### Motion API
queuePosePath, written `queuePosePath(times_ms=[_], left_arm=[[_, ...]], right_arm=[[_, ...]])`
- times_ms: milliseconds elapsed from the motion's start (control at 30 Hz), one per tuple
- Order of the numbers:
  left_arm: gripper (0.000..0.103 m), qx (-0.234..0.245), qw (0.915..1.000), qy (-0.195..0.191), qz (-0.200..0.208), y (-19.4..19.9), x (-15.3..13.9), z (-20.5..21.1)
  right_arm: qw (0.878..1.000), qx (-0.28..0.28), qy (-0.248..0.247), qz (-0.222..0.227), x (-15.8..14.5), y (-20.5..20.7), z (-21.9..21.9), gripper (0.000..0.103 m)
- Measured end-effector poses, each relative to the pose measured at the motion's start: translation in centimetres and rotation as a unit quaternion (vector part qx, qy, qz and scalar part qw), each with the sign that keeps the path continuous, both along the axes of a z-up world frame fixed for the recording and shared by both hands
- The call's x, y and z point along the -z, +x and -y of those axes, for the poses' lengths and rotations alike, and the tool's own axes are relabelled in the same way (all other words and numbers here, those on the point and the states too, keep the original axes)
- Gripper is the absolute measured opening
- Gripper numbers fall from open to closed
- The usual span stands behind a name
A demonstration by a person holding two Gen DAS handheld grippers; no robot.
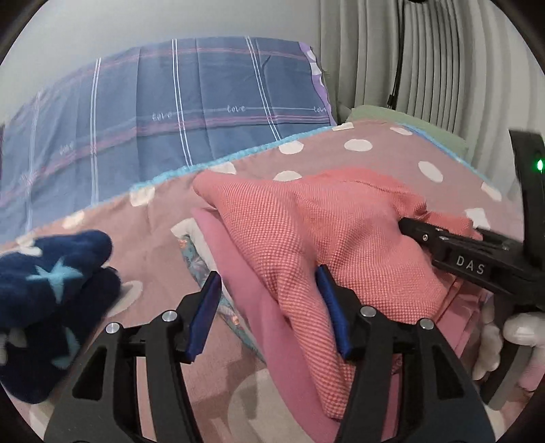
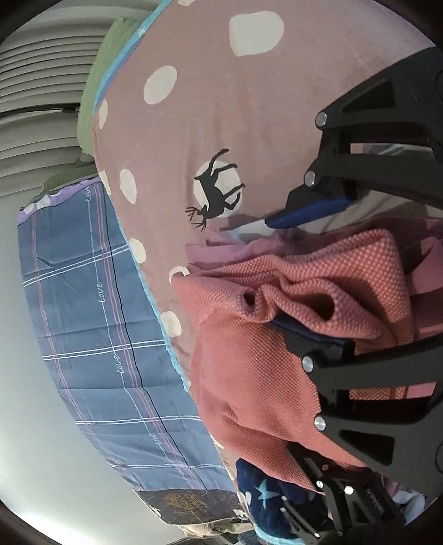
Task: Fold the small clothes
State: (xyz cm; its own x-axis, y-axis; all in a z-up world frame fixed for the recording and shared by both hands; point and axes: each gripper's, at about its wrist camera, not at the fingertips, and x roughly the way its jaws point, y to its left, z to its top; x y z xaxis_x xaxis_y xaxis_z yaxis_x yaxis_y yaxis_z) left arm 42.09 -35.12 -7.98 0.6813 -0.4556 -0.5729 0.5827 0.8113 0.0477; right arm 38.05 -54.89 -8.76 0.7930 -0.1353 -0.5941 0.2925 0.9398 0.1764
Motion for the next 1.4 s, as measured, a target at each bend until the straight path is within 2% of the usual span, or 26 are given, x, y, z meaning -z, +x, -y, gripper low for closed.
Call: queuePosePath(times_ms=[67, 133, 167, 233, 300, 400, 467, 500, 567, 633, 667, 800, 867, 967, 1033, 1167, 1400], left_arm=[[0.058, 0.001, 0.9996, 0.019, 0.022, -1.2, -0.3, 0.2], [0.058, 0.008, 0.9997, 0.011, 0.022, -2.0, -1.1, -0.3], [0.058, 0.018, 0.9998, -0.005, 0.008, -2.4, -1.5, -1.1], [0.061, 0.028, 0.999, -0.032, -0.016, -3.5, -2.3, -3.1], [0.064, 0.039, 0.998, -0.042, -0.027, -5.0, -2.8, -4.6], [0.072, 0.055, 0.9975, -0.042, -0.015, -8.5, -3.2, -6.8], [0.075, 0.059, 0.9975, -0.037, 0.003, -11.3, -3.7, -8.3], [0.08, 0.056, 0.9977, -0.038, 0.011, -12.7, -4.1, -9.1], [0.089, 0.043, 0.9975, -0.051, 0.023, -15.7, -5.3, -10.9], [0.096, 0.035, 0.9967, -0.064, 0.035, -18.5, -6.4, -12.3], [0.102, 0.032, 0.996, -0.07, 0.045, -20.3, -7.0, -13.1], [0.102, 0.024, 0.994, -0.062, 0.087, -26.8, -9.1, -15.3], [0.102, 0.004, 0.994, -0.045, 0.1, -29.6, -9.7, -16.1], [0.102, -0.028, 0.9929, -0.024, 0.113, -32.7, -10.1, -17.4], [0.102, -0.035, 0.9925, -0.035, 0.112, -34.2, -10.4, -18.7], [0.102, -0.05, 0.9922, -0.051, 0.102, -36.4, -11.1, -21.2], [0.102, -0.046, 0.9923, -0.063, 0.096, -39.0, -11.1, -23.5]], right_arm=[[1.0, 0.009, -0.021, -0.003, -0.4, -1.0, -1.8, 0.056], [0.999, 0.018, -0.036, -0.016, -1.2, -1.8, -2.7, 0.058], [0.999, 0.019, -0.037, -0.018, -1.6, -2.4, -2.9, 0.058], [0.999, 0.019, -0.028, -0.016, -2.6, -4.3, -3.1, 0.058], [1.0, 0.016, -0.004, -0.015, -3.6, -7.6, -3.4, 0.06], [1.0, 0.002, 0.021, -0.008, -4.3, -13.2, -4.1, 0.064], [1.0, 0.016, 0.01, -0.002, -4.9, -17.2, -4.9, 0.072], [1.0, 0.028, -0.002, 0.006, -5.3, -19.0, -5.4, 0.074], [0.996, 0.076, -0.038, 0.032, -6.1, -23.1, -6.7, 0.091], [0.985, 0.14, -0.071, 0.071, -7.0, -27.8, -8.5, 0.101], [0.984, 0.147, -0.069, 0.075, -7.2, -29.1, -8.9, 0.101], [0.993, 0.094, 0.013, 0.067, -8.0, -34.1, -10.9, 0.101], [0.994, 0.084, 0.01, 0.07, -8.5, -35.8, -12.4, 0.101], [0.995, 0.077, -0.025, 0.066, -9.4, -38.1, -15.7, 0.101], [0.995, 0.072, -0.037, 0.065, -9.8, -39.1, -17.3, 0.101], [0.995, 0.068, -0.026, 0.072, -10.6, -41.1, -19.1, 0.101], [0.995, 0.068, -0.031, 0.065, -11.2, -43.4, -21.5, 0.101]])
